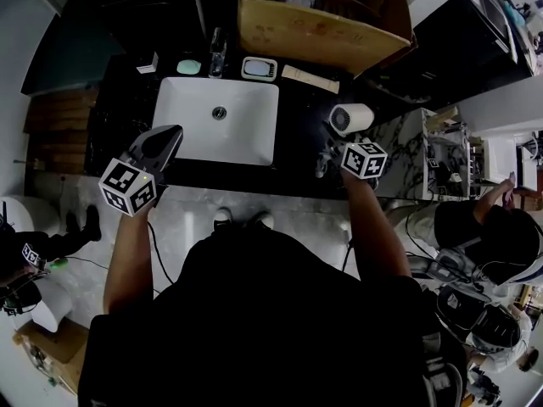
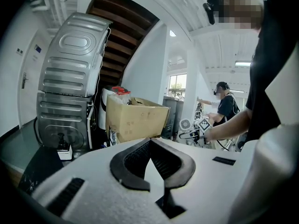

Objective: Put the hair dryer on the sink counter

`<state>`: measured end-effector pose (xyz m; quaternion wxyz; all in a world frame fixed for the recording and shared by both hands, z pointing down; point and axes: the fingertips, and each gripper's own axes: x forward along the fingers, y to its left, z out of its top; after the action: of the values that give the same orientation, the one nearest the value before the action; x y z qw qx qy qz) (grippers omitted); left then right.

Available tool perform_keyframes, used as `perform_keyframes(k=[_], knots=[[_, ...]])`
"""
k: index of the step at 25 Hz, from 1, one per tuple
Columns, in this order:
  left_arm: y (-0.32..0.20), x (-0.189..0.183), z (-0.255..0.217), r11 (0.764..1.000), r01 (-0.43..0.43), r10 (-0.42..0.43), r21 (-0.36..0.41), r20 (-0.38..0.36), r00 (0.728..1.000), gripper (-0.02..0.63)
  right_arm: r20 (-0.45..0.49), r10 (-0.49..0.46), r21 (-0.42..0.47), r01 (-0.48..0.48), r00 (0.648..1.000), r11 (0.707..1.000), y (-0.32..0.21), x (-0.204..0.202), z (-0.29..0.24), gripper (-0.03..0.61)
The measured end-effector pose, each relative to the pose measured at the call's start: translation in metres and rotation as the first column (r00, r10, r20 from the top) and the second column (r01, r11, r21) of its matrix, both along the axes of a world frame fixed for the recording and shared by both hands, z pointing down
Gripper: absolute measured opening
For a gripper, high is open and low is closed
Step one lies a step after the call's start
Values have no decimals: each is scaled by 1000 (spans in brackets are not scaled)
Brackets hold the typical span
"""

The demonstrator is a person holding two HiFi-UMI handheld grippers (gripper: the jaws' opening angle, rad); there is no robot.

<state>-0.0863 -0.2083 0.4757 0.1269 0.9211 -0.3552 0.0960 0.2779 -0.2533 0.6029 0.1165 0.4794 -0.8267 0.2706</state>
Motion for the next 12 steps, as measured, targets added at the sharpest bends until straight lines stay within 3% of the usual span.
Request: perform_keyframes(k=[12], knots=[[-7,1,11,1000,-9,9,-28,18,1000,14,13,-4,-41,5,1000,999,-13,-4,19,144]])
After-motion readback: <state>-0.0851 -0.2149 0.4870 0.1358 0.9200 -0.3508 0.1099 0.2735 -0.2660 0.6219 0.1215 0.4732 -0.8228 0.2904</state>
